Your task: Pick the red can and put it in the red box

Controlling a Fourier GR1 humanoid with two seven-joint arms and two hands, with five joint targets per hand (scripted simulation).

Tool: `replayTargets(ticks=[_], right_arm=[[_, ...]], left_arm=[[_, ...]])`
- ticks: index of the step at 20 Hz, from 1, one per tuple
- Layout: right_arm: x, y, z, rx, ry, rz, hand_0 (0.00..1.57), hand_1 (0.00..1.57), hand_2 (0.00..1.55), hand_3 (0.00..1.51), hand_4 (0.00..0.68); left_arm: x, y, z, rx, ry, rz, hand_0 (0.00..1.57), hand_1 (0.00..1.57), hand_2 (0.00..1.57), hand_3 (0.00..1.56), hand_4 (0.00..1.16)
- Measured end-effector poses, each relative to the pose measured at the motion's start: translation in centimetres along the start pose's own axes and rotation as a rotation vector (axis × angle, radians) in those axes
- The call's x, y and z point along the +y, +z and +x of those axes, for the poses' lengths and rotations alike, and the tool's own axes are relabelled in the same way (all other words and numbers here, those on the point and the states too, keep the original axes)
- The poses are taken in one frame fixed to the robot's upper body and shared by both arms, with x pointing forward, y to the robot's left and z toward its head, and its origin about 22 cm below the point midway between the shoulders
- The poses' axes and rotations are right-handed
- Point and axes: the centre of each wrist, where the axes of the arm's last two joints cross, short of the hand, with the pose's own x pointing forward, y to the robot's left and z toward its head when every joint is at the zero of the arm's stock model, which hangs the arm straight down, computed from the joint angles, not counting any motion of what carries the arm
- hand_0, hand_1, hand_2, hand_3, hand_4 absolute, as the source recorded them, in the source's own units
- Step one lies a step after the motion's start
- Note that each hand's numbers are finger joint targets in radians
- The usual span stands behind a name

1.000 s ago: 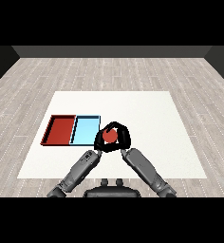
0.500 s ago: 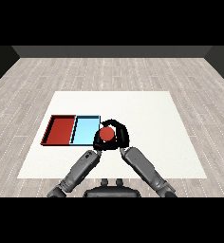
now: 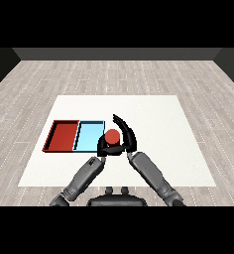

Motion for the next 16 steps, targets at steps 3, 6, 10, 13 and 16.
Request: replayTargets(ticks=[3, 6, 10, 13, 16], right_arm=[[0.0, 0.3, -0.1, 0.006, 0.001, -0.010, 0.00, 0.00, 0.00, 0.00, 0.000], [-0.1, 0.5, -0.1, 0.011, -0.001, -0.018, 0.00, 0.00, 0.00, 0.00, 0.000], [-1.0, 1.2, -0.1, 0.019, -0.016, -0.024, 0.00, 0.00, 0.00, 0.00, 0.000], [-2.1, 1.2, 0.0, 0.011, -0.042, -0.031, 0.00, 0.00, 0.00, 0.00, 0.000], [-3.7, 2.0, 0.8, -0.010, -0.051, -0.046, 0.00, 0.00, 0.00, 0.00, 0.000]], left_arm=[[-0.3, 0.0, 0.4, -0.011, -0.009, -0.004, 1.57, 1.57, 1.57, 1.49, 1.13], [0.3, 0.0, 0.4, -0.015, -0.022, 0.004, 1.57, 1.57, 1.57, 1.48, 1.14], [0.5, -0.3, 0.6, -0.026, -0.020, 0.019, 1.57, 1.57, 1.57, 1.47, 1.13], [1.1, -0.4, 0.1, -0.028, -0.026, 0.033, 1.57, 1.57, 1.56, 1.46, 1.13], [1.8, -0.9, 0.9, -0.036, -0.033, 0.041, 1.57, 1.57, 1.56, 1.47, 1.13]])
